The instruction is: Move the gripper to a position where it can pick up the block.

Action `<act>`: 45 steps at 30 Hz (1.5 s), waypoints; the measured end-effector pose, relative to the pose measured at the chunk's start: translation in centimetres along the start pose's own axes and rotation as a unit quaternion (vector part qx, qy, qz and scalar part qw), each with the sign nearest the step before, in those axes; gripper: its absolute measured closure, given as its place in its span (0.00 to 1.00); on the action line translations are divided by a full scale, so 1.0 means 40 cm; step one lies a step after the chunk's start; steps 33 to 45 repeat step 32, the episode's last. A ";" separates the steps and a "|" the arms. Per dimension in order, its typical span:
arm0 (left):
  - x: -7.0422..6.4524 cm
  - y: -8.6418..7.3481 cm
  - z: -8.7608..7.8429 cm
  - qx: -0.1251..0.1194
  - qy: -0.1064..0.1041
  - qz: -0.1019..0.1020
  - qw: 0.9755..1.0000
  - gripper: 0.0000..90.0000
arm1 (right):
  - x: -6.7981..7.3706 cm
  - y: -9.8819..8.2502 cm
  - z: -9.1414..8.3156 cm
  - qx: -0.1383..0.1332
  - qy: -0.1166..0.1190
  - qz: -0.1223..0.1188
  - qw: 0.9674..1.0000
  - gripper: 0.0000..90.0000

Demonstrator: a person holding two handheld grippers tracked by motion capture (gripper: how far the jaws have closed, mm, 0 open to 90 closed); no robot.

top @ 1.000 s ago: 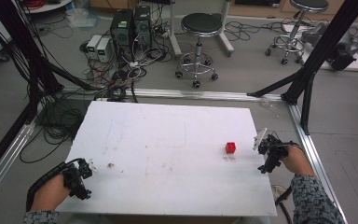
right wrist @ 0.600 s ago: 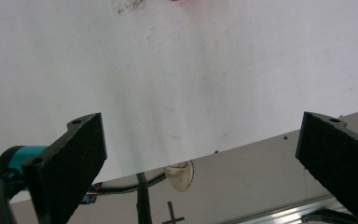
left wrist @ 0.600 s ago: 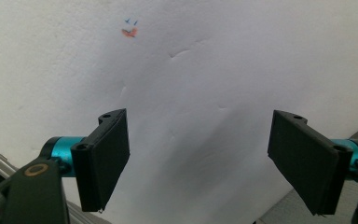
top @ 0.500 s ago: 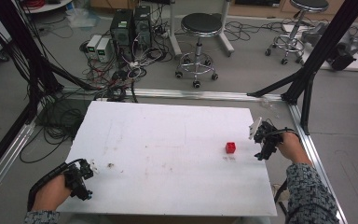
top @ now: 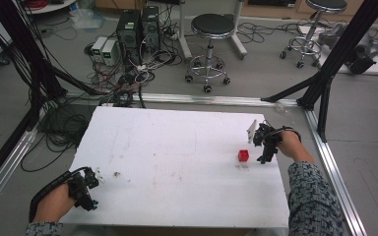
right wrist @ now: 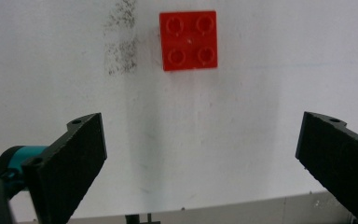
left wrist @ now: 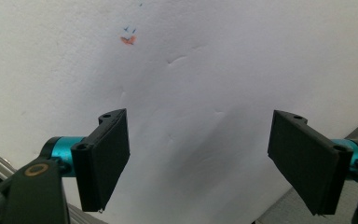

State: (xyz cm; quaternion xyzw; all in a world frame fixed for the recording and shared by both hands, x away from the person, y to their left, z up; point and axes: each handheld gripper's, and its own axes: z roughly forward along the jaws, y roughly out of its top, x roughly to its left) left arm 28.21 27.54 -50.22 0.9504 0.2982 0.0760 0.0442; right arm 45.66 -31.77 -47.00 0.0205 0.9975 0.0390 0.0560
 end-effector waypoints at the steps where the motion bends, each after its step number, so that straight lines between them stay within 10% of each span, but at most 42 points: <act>1: 0.000 0.000 0.000 0.000 0.000 0.000 1.000 0.23 | -0.002 0.006 0.004 0.001 0.002 -0.004 1.000 0.01; 16: 0.001 -0.001 -0.005 -0.002 -0.001 0.000 1.000 0.23 | -0.015 0.095 0.103 0.019 0.060 -0.041 0.997 0.01; 45: -0.002 0.002 -0.010 -0.002 0.000 0.003 1.000 0.23 | -0.006 0.109 0.131 0.039 0.069 -0.036 0.996 0.01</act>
